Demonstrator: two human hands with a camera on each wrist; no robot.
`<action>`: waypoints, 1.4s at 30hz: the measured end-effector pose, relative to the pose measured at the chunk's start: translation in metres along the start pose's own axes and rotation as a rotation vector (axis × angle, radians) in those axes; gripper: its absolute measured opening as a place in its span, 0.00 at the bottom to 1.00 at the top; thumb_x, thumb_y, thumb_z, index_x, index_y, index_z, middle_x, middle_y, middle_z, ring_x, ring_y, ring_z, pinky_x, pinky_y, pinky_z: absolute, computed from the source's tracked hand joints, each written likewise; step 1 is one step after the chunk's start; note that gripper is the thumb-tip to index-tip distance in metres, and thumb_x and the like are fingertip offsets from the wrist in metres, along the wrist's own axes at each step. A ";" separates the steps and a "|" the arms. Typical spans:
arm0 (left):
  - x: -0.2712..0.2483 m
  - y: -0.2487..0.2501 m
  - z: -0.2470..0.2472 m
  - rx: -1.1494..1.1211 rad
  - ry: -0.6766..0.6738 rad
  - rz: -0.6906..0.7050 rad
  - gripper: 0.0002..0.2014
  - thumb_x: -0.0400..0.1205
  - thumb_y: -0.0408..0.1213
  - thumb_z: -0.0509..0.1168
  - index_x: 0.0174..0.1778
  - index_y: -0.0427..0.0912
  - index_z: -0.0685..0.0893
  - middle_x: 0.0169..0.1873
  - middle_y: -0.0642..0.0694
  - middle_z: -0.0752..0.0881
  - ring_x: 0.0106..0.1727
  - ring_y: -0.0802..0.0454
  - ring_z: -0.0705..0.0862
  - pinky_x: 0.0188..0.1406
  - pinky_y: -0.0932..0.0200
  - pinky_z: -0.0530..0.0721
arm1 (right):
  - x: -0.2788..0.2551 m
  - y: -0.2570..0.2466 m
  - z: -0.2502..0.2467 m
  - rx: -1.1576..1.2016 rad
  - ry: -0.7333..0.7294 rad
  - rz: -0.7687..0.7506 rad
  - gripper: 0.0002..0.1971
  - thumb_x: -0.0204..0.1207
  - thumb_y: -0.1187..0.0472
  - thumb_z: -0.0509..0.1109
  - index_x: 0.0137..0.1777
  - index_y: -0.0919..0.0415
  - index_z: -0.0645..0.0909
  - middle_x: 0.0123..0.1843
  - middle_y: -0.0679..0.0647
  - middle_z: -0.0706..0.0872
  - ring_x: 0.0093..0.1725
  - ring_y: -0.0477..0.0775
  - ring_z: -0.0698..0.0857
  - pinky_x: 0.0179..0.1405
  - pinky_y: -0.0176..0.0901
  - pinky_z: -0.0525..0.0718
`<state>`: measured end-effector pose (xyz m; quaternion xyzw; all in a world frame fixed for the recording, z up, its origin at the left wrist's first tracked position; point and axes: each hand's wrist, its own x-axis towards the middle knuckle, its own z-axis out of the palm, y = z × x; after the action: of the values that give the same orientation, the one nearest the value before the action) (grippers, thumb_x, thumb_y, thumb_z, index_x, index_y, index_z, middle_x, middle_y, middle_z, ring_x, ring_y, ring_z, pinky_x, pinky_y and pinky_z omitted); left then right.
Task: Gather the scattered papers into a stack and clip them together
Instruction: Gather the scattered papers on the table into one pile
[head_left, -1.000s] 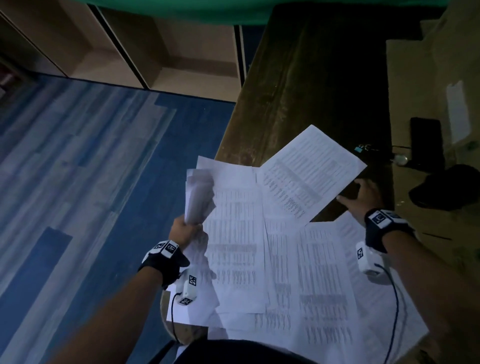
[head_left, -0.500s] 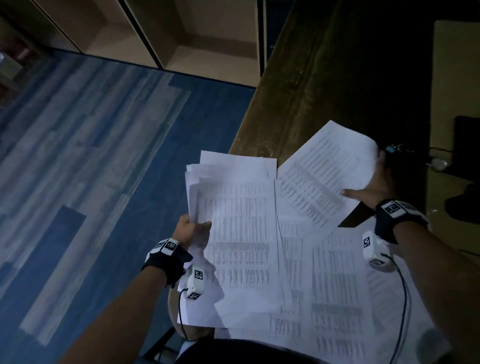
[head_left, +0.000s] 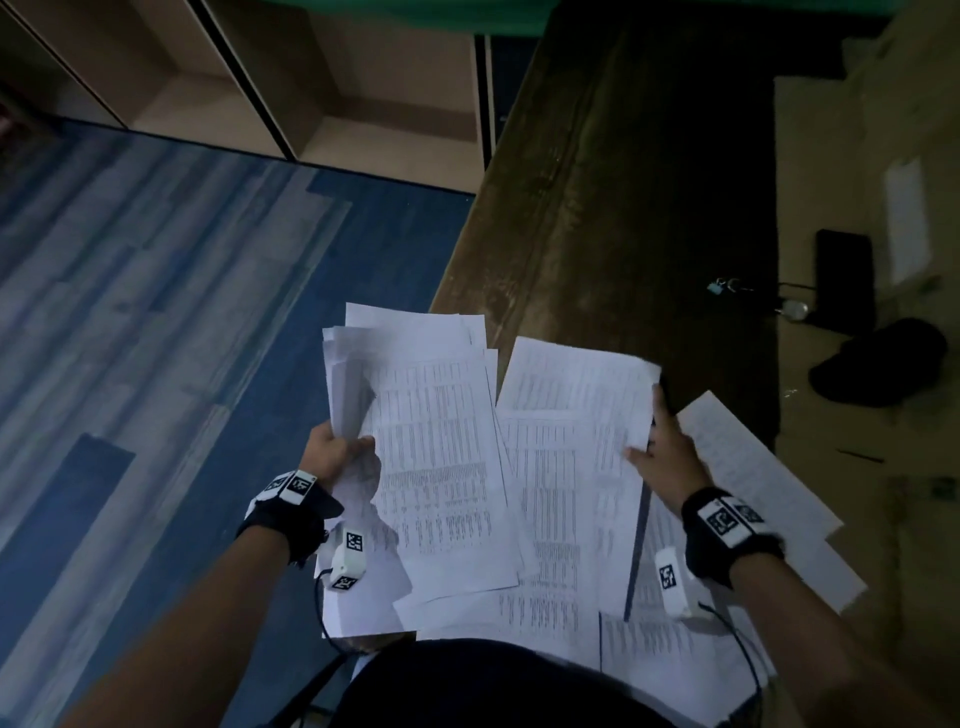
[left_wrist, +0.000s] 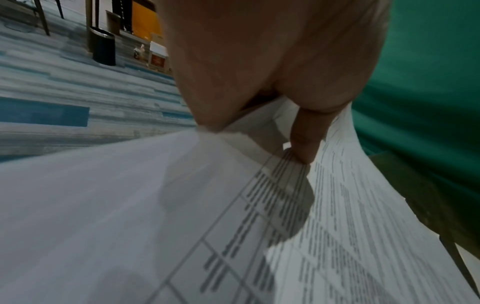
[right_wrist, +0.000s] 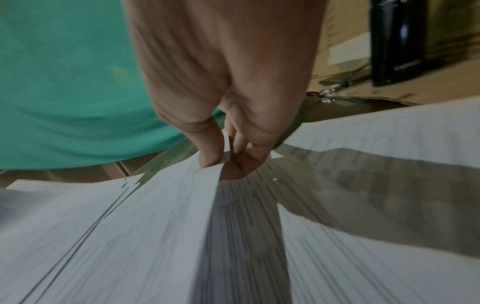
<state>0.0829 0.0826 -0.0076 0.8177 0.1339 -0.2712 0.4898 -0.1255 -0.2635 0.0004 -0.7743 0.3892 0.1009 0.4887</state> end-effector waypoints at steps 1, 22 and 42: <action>-0.003 -0.001 -0.001 0.039 0.002 0.007 0.08 0.79 0.18 0.65 0.36 0.30 0.76 0.22 0.38 0.77 0.18 0.45 0.79 0.16 0.58 0.81 | -0.011 0.000 0.005 0.024 -0.011 0.000 0.48 0.80 0.68 0.66 0.83 0.38 0.34 0.77 0.58 0.74 0.75 0.61 0.75 0.70 0.62 0.75; -0.042 0.008 0.034 -0.004 -0.208 0.055 0.05 0.85 0.23 0.64 0.45 0.32 0.74 0.27 0.41 0.75 0.14 0.57 0.79 0.14 0.65 0.80 | -0.047 -0.068 -0.069 0.249 0.534 -0.235 0.18 0.75 0.62 0.74 0.63 0.67 0.81 0.56 0.59 0.87 0.54 0.54 0.85 0.53 0.41 0.78; -0.041 0.020 0.066 0.045 -0.355 0.013 0.06 0.77 0.23 0.74 0.47 0.35 0.87 0.38 0.42 0.92 0.43 0.40 0.92 0.39 0.52 0.91 | -0.033 -0.016 0.073 -0.099 -0.235 0.086 0.26 0.74 0.35 0.64 0.69 0.43 0.74 0.66 0.45 0.85 0.61 0.52 0.85 0.62 0.53 0.83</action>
<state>0.0384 0.0173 0.0055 0.7686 0.0339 -0.4111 0.4890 -0.1198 -0.1820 -0.0077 -0.7629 0.3567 0.2309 0.4872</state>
